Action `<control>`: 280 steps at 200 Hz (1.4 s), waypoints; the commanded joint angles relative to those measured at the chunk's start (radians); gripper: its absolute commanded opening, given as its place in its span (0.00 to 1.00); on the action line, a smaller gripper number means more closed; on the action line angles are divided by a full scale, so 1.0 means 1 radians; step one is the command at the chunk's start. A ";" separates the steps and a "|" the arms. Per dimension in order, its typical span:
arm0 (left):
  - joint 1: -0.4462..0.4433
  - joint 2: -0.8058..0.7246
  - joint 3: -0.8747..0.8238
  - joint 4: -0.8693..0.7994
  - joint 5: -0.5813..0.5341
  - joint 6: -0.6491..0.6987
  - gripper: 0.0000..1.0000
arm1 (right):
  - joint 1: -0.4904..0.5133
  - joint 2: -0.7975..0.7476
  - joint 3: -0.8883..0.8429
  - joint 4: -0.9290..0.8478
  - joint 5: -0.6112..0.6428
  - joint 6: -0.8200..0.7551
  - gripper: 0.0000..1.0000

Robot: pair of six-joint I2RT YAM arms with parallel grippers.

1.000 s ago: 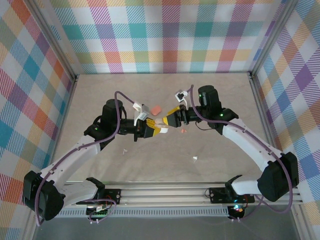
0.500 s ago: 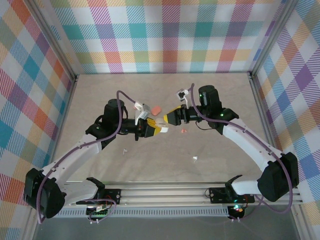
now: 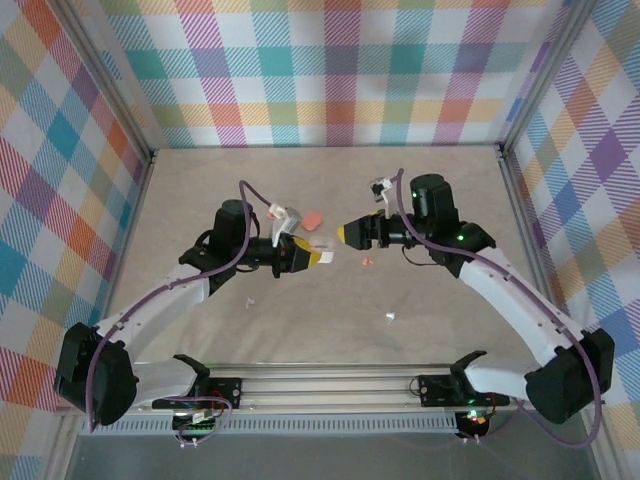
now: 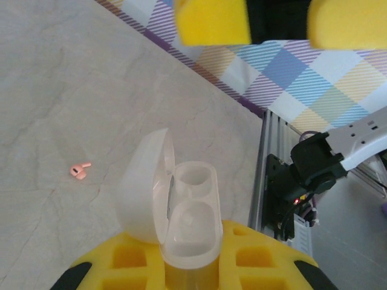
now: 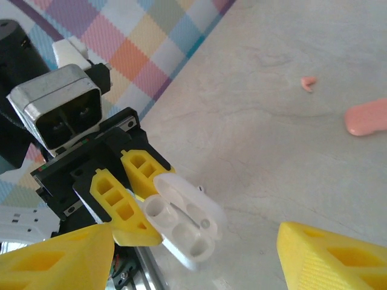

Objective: Insert wireless bluetooth earbuds into charging case

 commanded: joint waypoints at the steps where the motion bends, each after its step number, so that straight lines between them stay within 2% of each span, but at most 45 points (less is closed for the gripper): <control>1: 0.015 -0.025 -0.031 0.041 -0.031 -0.014 0.00 | -0.004 -0.057 -0.037 -0.130 0.153 0.075 0.71; 36: 0.017 -0.057 -0.058 0.041 -0.017 0.034 0.00 | -0.014 -0.101 -0.128 -0.329 0.329 0.232 0.69; 76: 0.016 -0.094 -0.084 0.065 0.035 0.095 0.00 | -0.027 -0.127 -0.263 -0.450 0.359 0.304 0.64; 132: 0.017 -0.077 -0.070 0.048 0.084 0.124 0.00 | -0.027 -0.183 -0.426 -0.495 0.412 0.372 0.37; 152: 0.018 -0.072 -0.069 0.043 0.090 0.133 0.00 | -0.026 -0.151 -0.456 -0.445 0.408 0.369 0.33; 190: 0.017 -0.061 -0.071 0.039 0.089 0.144 0.00 | -0.011 -0.045 -0.471 -0.354 0.409 0.330 0.30; 280: 0.017 -0.044 -0.050 -0.002 0.095 0.171 0.00 | 0.044 0.105 -0.463 -0.273 0.441 0.286 0.36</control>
